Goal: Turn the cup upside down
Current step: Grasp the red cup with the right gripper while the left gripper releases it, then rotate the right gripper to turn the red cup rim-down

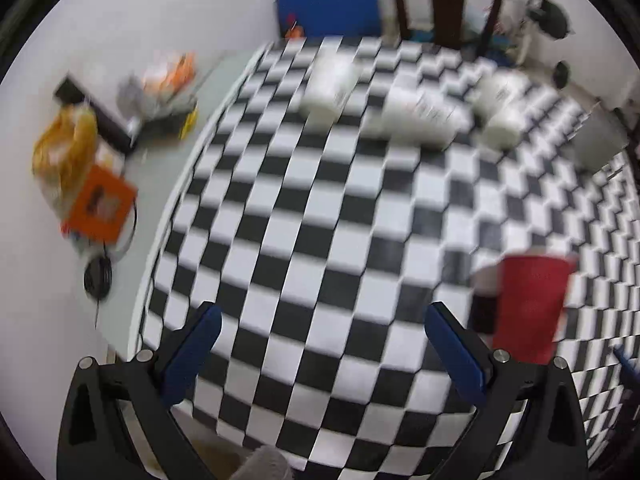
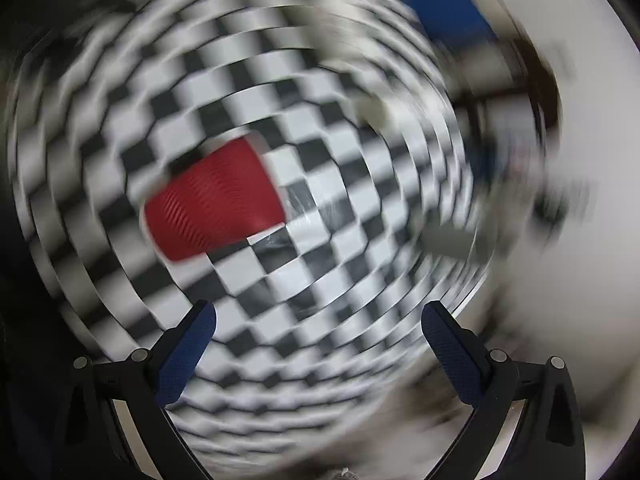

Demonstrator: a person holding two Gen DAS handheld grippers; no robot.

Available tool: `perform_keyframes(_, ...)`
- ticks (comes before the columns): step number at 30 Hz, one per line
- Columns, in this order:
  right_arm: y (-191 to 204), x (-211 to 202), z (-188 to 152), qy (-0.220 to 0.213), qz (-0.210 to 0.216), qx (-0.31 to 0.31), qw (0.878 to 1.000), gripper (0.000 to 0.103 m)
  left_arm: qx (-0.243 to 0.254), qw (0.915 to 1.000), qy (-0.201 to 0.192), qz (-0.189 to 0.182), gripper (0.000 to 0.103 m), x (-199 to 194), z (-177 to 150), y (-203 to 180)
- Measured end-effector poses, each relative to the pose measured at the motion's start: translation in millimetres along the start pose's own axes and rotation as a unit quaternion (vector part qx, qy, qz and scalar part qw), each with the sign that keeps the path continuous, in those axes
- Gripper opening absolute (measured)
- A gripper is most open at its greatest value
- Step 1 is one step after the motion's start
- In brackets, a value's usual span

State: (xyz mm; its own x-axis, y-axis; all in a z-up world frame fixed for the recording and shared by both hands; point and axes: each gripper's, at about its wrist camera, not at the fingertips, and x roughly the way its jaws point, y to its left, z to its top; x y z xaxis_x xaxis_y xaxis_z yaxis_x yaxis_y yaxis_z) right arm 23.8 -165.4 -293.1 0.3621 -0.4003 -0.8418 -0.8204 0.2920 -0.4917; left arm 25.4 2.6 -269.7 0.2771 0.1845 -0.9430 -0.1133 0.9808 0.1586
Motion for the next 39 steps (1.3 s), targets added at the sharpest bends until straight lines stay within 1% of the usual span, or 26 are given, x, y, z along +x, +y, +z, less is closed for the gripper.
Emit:
perform_keyframes(1,18,0,6,-0.006,-0.035,-0.080,0.996,0.103,-0.004,0.9999,0.010,0.000,0.103,9,-6,-3)
perform_keyframes(2,37,2,10,-0.012,-0.074,-0.167,0.983,0.103,-0.008,0.9997,0.022,0.005,0.103,20,-12,-5)
perform_keyframes(3,52,6,10,-0.017,-0.107,-0.235,0.966,0.103,-0.010,0.9996,0.027,0.007,0.103,26,-17,-6)
perform_keyframes(4,68,11,10,-0.026,-0.138,-0.307,0.941,0.103,-0.012,0.9993,0.033,0.010,0.103,34,-21,-7)
perform_keyframes(5,82,16,8,-0.035,-0.163,-0.377,0.911,0.103,-0.015,0.9990,0.039,0.012,0.103,39,-24,-8)
perform_keyframes(6,94,22,4,-0.041,-0.176,-0.439,0.880,0.103,-0.019,0.9988,0.045,0.009,0.103,44,-27,-8)
perform_keyframes(7,100,26,4,-0.041,-0.183,-0.475,0.860,0.103,-0.024,0.9985,0.050,0.003,0.103,48,-30,-8)
perform_keyframes(8,110,33,0,-0.041,-0.195,-0.521,0.830,0.103,-0.027,0.9981,0.055,0.003,0.103,53,-33,-8)
perform_keyframes(9,114,39,-5,-0.043,-0.204,-0.557,0.804,0.103,-0.030,0.9977,0.060,0.003,0.103,57,-33,-7)
perform_keyframes(10,120,47,-11,-0.047,-0.213,-0.600,0.769,0.103,-0.038,0.9971,0.066,-0.001,0.103,62,-35,-5)
perform_keyframes(12,127,58,-16,-0.050,-0.226,-0.643,0.730,0.102,-0.045,0.9963,0.073,-0.002,0.103,69,-36,-1)
perform_keyframes(14,129,72,-16,-0.048,-0.238,-0.681,0.691,0.098,-0.047,0.9961,0.075,-0.001,0.103,73,-36,3)
perform_keyframes(16,137,80,-14,-0.044,-0.247,-0.701,0.668,0.092,-0.046,0.9959,0.077,0.000,0.103,77,-37,4)
perform_keyframes(17,138,86,-11,-0.039,-0.248,-0.709,0.659,0.088,-0.046,0.9959,0.078,0.000,0.103,78,-37,4)
perform_keyframes(19,138,93,-8,-0.031,-0.244,-0.718,0.651,0.082,-0.046,0.9960,0.077,0.002,0.103,78,-35,5)
perform_keyframes(20,138,95,-6,-0.028,-0.242,-0.720,0.650,0.080,-0.046,0.9960,0.077,0.003,0.103,80,-33,8)
perform_keyframes(22,140,97,-7,-0.032,-0.242,-0.721,0.649,0.080,-0.046,0.9961,0.075,0.004,0.103,79,-31,12)
perform_keyframes(24,141,96,-4,-0.028,-0.231,-0.713,0.661,0.080,-0.047,0.9962,0.073,0.006,0.103,79,-27,16)
perform_keyframes(25,140,94,-1,-0.024,-0.223,-0.706,0.672,0.079,-0.048,0.9963,0.071,0.006,0.103,79,-25,18)
perform_keyframes(27,135,89,9,-0.015,-0.194,-0.678,0.709,0.079,-0.049,0.9964,0.068,0.007,0.103,77,-18,22)
perform_keyframes(31,113,78,30,0.009,-0.136,-0.594,0.793,0.079,-0.038,0.9974,0.059,0.012,0.103,72,-2,23)
perform_keyframes(35,89,71,47,0.027,-0.101,-0.524,0.845,0.079,-0.023,0.9985,0.049,0.011,0.103,66,14,19)
perform_keyframes(39,68,66,62,0.050,-0.030,-0.433,0.900,0.079,-0.009,0.9990,0.042,0.010,0.103,58,22,9)
